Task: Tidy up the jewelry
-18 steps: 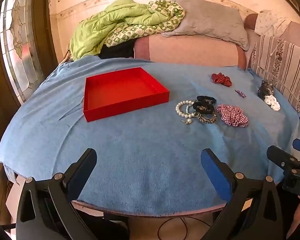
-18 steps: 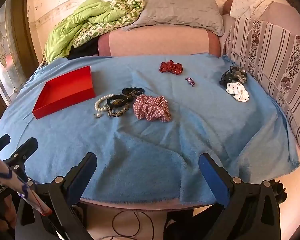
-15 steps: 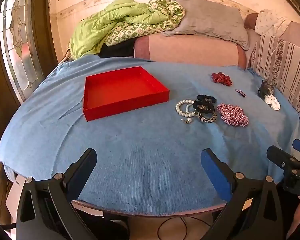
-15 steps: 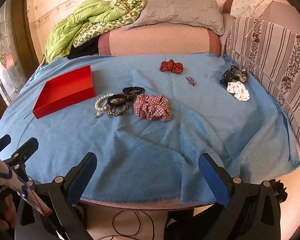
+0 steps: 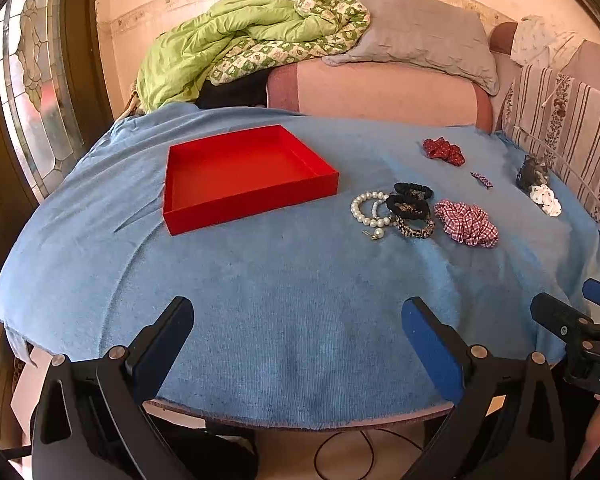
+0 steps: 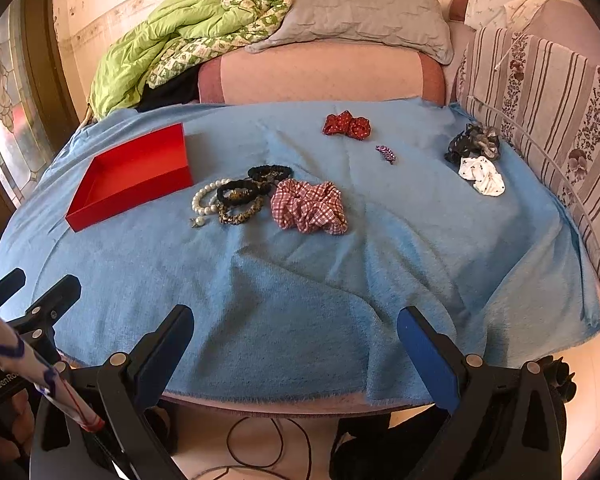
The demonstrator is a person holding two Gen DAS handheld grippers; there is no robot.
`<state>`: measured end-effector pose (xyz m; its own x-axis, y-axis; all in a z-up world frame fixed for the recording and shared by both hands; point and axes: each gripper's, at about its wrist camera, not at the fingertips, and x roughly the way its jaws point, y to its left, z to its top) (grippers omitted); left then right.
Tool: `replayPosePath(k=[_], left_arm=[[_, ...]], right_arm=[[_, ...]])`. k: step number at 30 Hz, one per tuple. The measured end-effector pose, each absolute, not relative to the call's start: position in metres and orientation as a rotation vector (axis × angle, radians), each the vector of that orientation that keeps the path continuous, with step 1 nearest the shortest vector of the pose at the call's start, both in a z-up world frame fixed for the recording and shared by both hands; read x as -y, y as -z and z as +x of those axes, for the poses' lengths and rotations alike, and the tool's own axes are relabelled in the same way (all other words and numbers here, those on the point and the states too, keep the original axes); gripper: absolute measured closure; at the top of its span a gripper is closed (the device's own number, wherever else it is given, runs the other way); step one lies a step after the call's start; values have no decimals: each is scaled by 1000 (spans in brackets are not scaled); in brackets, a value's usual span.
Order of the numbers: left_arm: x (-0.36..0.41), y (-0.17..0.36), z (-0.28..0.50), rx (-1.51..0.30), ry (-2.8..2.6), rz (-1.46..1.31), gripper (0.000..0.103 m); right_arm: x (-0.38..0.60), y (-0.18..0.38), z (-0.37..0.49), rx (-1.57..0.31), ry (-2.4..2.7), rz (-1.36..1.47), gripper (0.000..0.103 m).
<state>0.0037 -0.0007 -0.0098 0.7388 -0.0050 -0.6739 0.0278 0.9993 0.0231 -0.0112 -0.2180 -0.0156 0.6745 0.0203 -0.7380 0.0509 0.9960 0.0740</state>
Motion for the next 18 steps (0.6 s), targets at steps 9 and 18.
replayPosePath(k=[9, 18], left_arm=[[1, 13, 7, -748, 18, 36, 0], [0, 16, 9, -751, 20, 37, 0]], right_arm=[[217, 19, -8, -844, 12, 91, 0], [217, 22, -8, -854, 12, 90, 0]])
